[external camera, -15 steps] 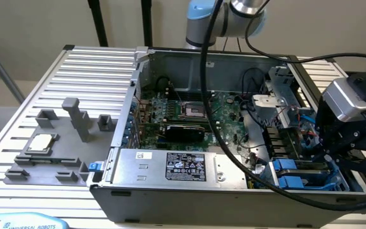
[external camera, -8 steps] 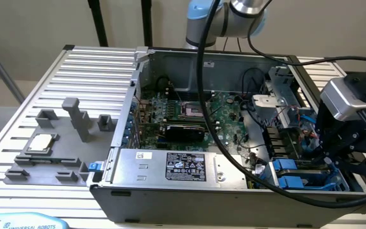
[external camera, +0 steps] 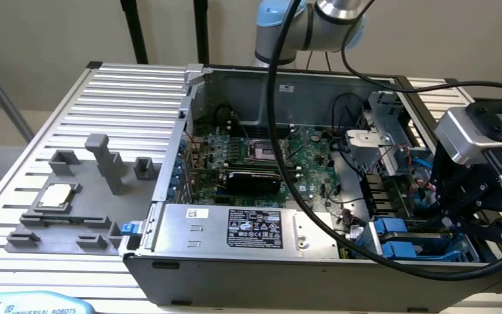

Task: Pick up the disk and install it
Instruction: 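Insert the first disk wire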

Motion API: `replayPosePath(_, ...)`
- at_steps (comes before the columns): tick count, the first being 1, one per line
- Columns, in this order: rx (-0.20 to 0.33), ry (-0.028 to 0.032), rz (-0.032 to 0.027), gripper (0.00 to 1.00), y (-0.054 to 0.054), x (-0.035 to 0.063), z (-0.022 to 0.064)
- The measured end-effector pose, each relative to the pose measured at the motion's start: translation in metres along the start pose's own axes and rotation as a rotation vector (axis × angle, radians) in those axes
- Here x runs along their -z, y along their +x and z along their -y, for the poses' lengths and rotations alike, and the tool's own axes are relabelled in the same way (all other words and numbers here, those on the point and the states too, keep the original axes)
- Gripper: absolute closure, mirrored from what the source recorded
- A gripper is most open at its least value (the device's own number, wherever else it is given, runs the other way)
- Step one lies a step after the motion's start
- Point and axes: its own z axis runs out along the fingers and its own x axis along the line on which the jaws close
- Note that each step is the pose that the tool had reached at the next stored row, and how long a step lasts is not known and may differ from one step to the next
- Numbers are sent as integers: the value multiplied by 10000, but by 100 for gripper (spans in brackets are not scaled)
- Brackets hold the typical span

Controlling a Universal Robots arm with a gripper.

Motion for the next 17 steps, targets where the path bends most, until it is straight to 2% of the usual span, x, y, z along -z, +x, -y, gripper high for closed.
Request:
replayPosePath(3, -45, -10, -117, 84, -22, -12, 2)
replayPosePath(7, -95, -18, -222, 84, -57, -23, 4)
replayPosePath(17, -493, 1, -328, 84, -100, -45, 8)
